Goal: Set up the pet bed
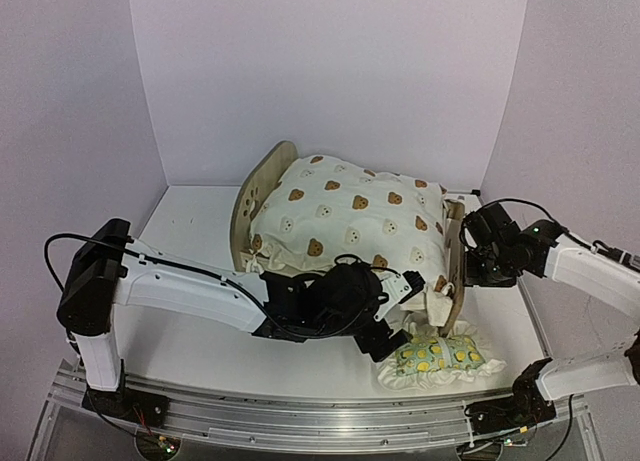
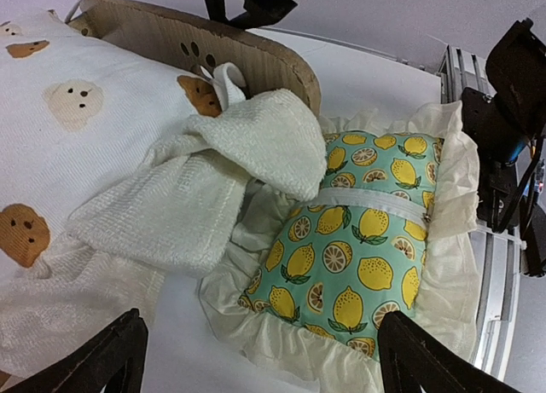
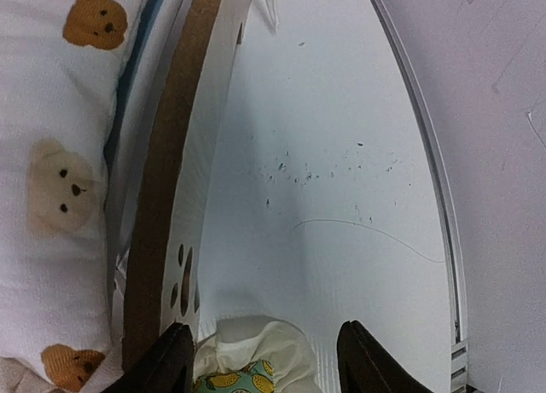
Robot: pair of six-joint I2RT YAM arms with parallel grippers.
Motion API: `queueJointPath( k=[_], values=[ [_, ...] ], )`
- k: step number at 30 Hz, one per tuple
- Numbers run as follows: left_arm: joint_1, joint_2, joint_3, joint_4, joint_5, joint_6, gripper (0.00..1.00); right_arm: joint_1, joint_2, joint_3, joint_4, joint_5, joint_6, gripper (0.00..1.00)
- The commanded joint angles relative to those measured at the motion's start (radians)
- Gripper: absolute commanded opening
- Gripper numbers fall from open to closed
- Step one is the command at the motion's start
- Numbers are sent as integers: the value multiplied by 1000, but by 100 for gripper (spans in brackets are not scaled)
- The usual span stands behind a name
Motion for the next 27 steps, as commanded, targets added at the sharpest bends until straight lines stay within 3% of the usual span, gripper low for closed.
queueJointPath(
  k=[1,10,16,27],
  values=[
    [3,-22,-19,63,-4,21,95,9,72,26,102,-170,-19,59],
    [4,-71,-56,54,-47,43,95,10,27,119,88,-100,-57,62],
    [4,-101,-65,45,-60,111,96,8,104,179,74,-88,-43,69],
    [4,-35,-30,74,-32,144,96,7,177,166,108,-119,-22,65]
  ],
)
